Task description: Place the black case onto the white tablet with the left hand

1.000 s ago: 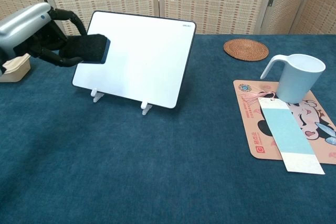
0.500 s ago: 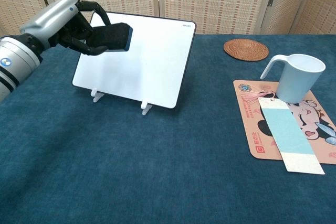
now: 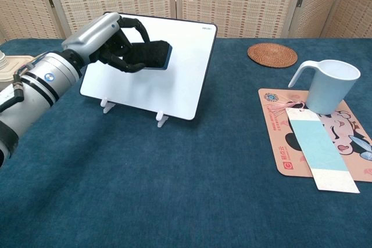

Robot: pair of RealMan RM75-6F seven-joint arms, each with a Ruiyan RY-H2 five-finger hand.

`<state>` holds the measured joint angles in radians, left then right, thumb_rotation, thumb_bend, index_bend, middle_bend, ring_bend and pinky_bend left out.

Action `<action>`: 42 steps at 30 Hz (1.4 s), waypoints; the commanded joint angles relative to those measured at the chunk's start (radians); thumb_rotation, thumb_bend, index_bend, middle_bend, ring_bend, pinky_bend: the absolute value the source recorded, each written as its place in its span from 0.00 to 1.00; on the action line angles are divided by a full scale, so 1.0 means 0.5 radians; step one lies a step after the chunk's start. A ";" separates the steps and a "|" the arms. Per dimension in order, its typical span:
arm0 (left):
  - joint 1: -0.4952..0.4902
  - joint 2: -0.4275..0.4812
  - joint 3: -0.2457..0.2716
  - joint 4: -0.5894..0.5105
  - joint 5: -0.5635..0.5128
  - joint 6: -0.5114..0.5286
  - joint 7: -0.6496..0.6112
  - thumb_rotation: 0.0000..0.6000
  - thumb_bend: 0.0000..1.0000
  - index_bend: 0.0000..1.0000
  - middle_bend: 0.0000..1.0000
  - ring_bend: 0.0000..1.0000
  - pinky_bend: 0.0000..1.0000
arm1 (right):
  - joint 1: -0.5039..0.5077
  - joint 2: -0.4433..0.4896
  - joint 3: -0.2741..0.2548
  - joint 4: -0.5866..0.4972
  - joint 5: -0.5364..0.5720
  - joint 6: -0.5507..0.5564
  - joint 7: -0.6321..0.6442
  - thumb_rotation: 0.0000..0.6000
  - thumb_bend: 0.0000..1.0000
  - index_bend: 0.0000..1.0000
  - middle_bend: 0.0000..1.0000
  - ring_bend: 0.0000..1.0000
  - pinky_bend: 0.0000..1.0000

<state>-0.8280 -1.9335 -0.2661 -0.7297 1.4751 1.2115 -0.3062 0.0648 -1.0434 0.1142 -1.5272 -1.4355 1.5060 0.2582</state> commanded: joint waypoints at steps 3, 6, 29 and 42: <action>-0.055 -0.087 0.019 0.168 -0.011 -0.052 -0.182 1.00 0.35 0.49 1.00 1.00 1.00 | -0.008 0.007 0.009 -0.002 0.023 -0.009 0.016 1.00 0.23 0.00 0.00 0.00 0.00; -0.083 -0.133 0.030 0.276 -0.015 -0.082 -0.273 1.00 0.35 0.49 1.00 1.00 1.00 | -0.020 0.013 0.015 -0.001 0.035 0.000 0.039 1.00 0.23 0.00 0.00 0.00 0.00; -0.198 -0.362 0.103 0.722 -0.040 -0.174 -0.481 1.00 0.34 0.36 1.00 1.00 1.00 | -0.060 0.024 0.037 0.005 0.056 0.014 0.090 1.00 0.23 0.00 0.00 0.00 0.00; -0.185 -0.376 0.142 0.730 -0.042 -0.141 -0.465 1.00 0.34 0.32 1.00 1.00 1.00 | -0.078 0.017 0.038 0.010 0.027 0.045 0.102 1.00 0.23 0.00 0.00 0.00 0.00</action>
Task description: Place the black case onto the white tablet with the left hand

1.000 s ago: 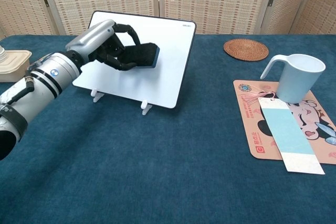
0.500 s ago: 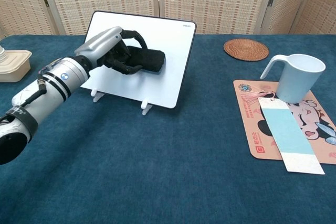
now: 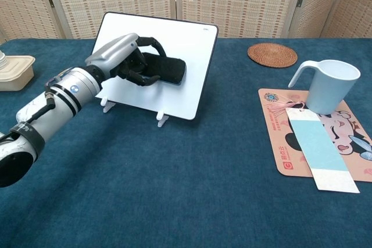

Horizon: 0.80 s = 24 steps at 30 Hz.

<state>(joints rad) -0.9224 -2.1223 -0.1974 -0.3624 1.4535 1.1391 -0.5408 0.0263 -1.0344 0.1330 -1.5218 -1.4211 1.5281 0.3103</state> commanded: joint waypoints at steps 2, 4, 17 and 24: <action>0.008 0.004 0.008 -0.013 0.000 0.010 0.005 1.00 0.34 0.32 1.00 1.00 1.00 | -0.001 -0.002 -0.001 -0.004 -0.006 0.003 -0.008 1.00 0.23 0.00 0.00 0.00 0.00; 0.012 0.008 0.008 -0.023 -0.003 0.020 0.009 1.00 0.33 0.30 1.00 1.00 1.00 | -0.002 -0.003 -0.002 -0.005 -0.010 0.003 -0.012 1.00 0.23 0.00 0.00 0.00 0.00; 0.117 0.113 0.033 -0.211 0.025 0.274 0.119 1.00 0.32 0.28 1.00 1.00 1.00 | -0.005 -0.012 -0.015 -0.009 -0.058 0.023 -0.041 1.00 0.23 0.00 0.00 0.00 0.00; 0.394 0.477 0.200 -0.731 0.143 0.550 0.334 1.00 0.29 0.25 1.00 1.00 1.00 | -0.002 -0.021 -0.036 -0.017 -0.120 0.042 -0.076 1.00 0.23 0.00 0.00 0.00 0.00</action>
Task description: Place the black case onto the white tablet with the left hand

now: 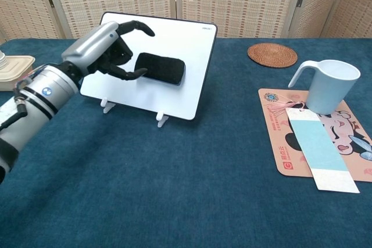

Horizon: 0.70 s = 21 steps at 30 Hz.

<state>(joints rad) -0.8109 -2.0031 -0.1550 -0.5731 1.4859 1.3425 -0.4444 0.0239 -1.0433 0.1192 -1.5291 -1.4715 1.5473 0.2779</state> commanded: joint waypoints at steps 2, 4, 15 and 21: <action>0.266 0.420 0.194 -0.539 0.108 0.169 0.232 1.00 0.28 0.24 1.00 1.00 1.00 | 0.005 -0.005 -0.018 -0.005 -0.040 0.006 -0.023 1.00 0.23 0.00 0.00 0.00 0.00; 0.381 0.662 0.267 -0.836 0.114 0.199 0.371 1.00 0.27 0.23 1.00 1.00 1.00 | 0.007 -0.007 -0.028 -0.009 -0.067 0.012 -0.034 1.00 0.23 0.00 0.00 0.00 0.00; 0.996 1.813 0.637 -2.151 -0.247 0.245 0.988 1.00 0.23 0.20 0.82 0.57 0.66 | 0.037 -0.028 -0.094 -0.033 -0.193 -0.008 -0.143 1.00 0.23 0.00 0.00 0.00 0.00; 1.324 1.806 0.632 -2.191 -0.226 0.652 1.063 1.00 0.23 0.15 0.51 0.33 0.48 | 0.082 -0.054 -0.103 -0.062 -0.178 -0.095 -0.256 1.00 0.23 0.00 0.00 0.00 0.00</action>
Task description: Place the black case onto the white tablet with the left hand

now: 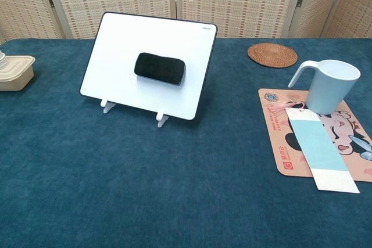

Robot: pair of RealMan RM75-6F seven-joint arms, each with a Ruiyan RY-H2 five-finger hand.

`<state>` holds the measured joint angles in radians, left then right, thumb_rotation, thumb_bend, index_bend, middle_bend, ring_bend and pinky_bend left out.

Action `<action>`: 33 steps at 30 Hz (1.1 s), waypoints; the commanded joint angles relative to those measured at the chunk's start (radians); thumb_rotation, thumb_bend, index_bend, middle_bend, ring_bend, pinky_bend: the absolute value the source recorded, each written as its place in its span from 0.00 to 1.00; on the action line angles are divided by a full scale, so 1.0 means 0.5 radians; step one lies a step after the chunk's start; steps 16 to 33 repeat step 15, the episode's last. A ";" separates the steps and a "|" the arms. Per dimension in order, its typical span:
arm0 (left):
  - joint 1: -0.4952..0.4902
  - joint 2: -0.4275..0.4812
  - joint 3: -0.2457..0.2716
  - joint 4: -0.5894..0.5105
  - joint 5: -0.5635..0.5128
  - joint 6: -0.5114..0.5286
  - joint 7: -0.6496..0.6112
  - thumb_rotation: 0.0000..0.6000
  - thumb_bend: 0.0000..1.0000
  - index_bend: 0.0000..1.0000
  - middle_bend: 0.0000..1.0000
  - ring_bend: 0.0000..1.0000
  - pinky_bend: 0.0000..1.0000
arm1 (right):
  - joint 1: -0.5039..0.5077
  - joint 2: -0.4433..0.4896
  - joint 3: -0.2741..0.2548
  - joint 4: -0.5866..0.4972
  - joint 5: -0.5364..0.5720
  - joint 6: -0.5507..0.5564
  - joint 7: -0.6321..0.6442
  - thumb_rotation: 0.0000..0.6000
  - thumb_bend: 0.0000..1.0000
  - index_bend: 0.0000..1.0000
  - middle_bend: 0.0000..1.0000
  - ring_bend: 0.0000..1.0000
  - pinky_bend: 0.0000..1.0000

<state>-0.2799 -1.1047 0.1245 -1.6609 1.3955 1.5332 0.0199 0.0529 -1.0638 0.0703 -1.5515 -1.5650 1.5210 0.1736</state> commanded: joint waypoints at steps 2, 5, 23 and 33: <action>0.320 -0.012 0.052 -0.003 -0.001 0.382 0.213 1.00 0.23 0.13 0.42 0.25 0.41 | 0.039 -0.021 -0.009 -0.029 0.005 -0.064 -0.085 1.00 0.23 0.00 0.00 0.00 0.00; 0.397 -0.053 0.017 0.013 0.056 0.499 0.238 1.00 0.23 0.13 0.27 0.12 0.26 | 0.054 -0.032 -0.012 -0.040 0.013 -0.091 -0.130 1.00 0.23 0.00 0.00 0.00 0.00; 0.468 -0.044 -0.029 0.023 0.145 0.440 0.214 1.00 0.19 0.08 0.09 0.00 0.09 | 0.106 -0.045 -0.025 -0.051 0.020 -0.177 -0.193 1.00 0.23 0.00 0.00 0.00 0.00; 0.468 -0.044 -0.029 0.023 0.145 0.440 0.214 1.00 0.19 0.08 0.09 0.00 0.09 | 0.106 -0.045 -0.025 -0.051 0.020 -0.177 -0.193 1.00 0.23 0.00 0.00 0.00 0.00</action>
